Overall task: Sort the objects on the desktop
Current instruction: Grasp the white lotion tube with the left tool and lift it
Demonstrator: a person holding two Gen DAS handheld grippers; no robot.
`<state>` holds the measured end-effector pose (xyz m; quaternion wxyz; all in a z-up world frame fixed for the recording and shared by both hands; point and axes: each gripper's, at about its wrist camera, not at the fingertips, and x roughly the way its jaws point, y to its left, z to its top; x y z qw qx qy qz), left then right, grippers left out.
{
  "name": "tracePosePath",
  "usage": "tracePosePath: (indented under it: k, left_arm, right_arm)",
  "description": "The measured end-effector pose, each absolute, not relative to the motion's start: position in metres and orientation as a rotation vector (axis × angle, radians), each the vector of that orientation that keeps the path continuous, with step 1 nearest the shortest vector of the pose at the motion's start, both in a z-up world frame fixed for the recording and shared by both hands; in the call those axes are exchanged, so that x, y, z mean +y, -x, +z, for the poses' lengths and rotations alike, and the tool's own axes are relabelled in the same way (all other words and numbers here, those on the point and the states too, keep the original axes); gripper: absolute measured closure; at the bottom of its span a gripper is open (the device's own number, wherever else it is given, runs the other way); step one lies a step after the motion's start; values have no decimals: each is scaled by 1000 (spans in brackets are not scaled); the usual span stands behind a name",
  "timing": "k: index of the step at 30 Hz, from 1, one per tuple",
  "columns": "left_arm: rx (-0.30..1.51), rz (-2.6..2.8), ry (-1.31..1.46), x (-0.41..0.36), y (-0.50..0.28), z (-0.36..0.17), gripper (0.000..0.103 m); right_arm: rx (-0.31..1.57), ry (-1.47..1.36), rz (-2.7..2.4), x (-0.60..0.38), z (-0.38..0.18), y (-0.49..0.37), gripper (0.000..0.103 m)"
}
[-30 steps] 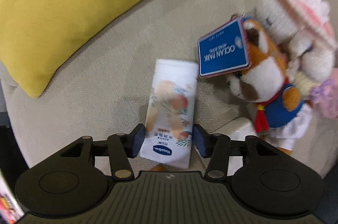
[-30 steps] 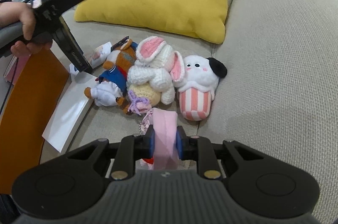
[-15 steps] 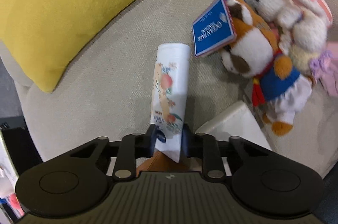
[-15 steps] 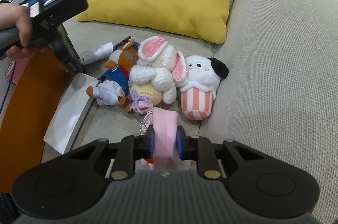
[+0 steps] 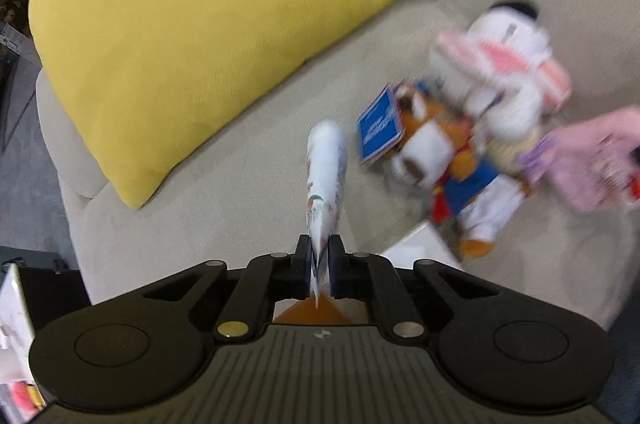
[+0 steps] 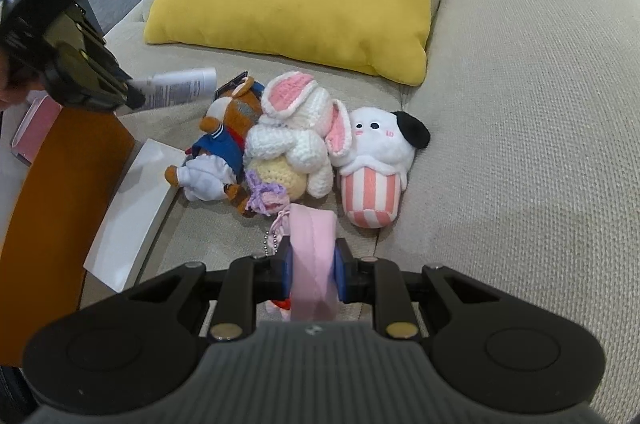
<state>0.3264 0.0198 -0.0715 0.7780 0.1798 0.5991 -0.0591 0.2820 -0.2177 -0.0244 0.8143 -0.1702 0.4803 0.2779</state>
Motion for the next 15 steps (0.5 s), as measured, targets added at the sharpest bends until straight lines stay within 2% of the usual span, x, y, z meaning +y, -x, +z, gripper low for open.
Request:
tracePosePath:
  k: [5,15]
  left_arm:
    - [1371,-173,-312,18,-338,-62,96]
    - [1336,-121,-319,16,-340,-61,96]
  right_arm:
    - [1036,359,588,-219,-25,-284,82]
    - [1032,363,584,-218,-26,-282,82]
